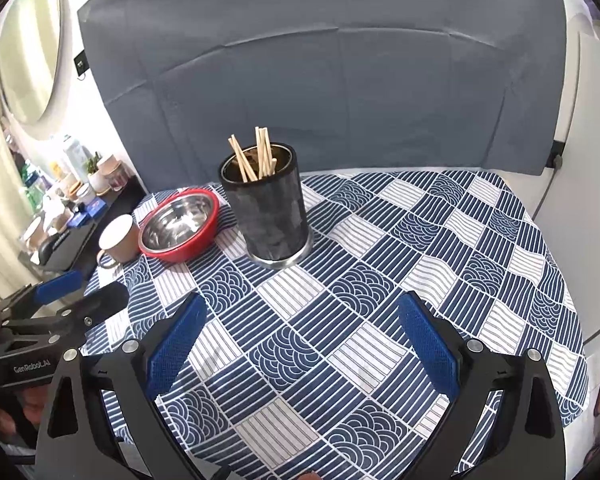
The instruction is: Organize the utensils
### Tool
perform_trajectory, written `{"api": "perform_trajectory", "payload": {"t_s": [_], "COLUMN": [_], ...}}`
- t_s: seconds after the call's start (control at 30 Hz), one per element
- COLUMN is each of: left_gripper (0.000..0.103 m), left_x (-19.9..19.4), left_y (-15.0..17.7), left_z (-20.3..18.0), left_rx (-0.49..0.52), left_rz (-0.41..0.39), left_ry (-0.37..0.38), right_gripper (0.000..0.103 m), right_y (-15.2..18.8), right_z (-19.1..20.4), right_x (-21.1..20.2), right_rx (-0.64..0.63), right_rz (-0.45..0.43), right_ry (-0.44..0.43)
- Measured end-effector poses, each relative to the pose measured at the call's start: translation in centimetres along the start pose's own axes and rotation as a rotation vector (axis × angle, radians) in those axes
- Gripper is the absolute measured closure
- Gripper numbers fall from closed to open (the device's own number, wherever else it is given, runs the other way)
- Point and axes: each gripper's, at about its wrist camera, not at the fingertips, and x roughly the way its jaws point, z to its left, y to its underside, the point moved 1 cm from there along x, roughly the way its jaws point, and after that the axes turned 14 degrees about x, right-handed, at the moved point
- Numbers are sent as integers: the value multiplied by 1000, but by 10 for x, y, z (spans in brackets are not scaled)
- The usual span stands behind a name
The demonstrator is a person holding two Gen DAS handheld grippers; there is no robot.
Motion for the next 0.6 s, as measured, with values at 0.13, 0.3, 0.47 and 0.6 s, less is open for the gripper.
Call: {"api": "perform_trajectory", "payload": {"t_s": [0.13,0.3,0.47,0.6], "left_gripper": [6,6,6,6], "left_x": [1,1,1,0], "left_y": [0,1,1,1], "left_z": [1,1,1,0], "left_rx": [-7,-4,-2,-2], "left_rz": [5,6,6,5], "left_ry": [3,8,8,9], "right_gripper": [10,10,10,10], "right_y": [0,1,1,1], "right_z": [1,2,1,1], "right_x": [0,-1,-2,-3], "right_rx": [-2,-5,-4,-5], "right_rz": [-2,-4,0,1], "right_ry": [2,5,3,2]}}
